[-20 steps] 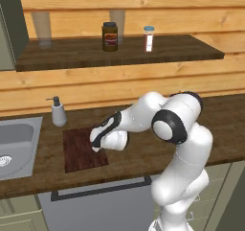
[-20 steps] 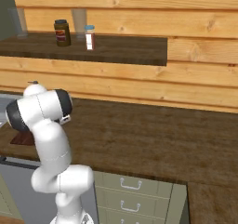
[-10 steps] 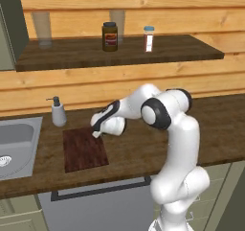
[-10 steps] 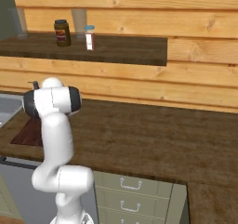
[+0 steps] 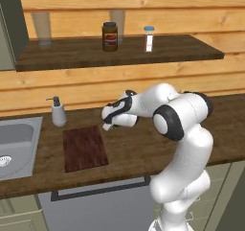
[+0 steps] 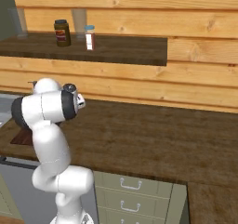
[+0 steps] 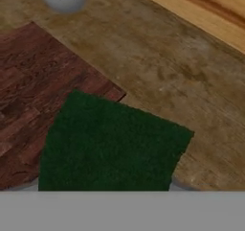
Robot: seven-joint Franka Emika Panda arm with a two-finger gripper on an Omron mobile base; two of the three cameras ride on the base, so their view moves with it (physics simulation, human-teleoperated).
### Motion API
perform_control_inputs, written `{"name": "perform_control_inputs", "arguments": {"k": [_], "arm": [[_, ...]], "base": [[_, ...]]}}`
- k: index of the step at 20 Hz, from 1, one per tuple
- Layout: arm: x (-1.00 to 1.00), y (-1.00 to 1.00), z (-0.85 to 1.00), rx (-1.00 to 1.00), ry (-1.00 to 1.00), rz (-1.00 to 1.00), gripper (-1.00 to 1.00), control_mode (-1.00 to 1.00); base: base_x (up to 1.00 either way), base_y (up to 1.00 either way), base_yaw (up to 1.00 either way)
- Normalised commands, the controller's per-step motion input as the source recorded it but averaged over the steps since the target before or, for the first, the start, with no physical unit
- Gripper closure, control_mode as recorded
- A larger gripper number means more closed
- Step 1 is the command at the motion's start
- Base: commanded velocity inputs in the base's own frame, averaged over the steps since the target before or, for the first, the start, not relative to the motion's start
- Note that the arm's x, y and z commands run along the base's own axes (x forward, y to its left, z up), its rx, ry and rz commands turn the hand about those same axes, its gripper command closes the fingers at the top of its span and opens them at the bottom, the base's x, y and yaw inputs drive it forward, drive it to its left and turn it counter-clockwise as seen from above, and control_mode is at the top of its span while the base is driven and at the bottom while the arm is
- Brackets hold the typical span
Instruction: Pick up the sponge from the counter and clean the cutting board by briefly scrubbing or pressing down on the cutting board. Once finished, release the sponge.
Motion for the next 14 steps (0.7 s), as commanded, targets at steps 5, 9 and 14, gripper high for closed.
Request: {"name": "perform_control_inputs", "arguments": {"k": [5, 9, 14], "arm": [[-0.16, -0.45, -0.16, -0.04, 0.06, 0.0, -1.0, -1.0], [-0.02, 0.0, -0.58, 0.04, 0.08, 0.0, -1.0, -1.0], [-0.18, 0.0, 0.02, 0.03, 0.03, 0.05, -1.0, -1.0]], "base": [[0.0, 0.0, 0.0], [0.0, 0.0, 0.0], [0.0, 0.0, 0.0]]}}
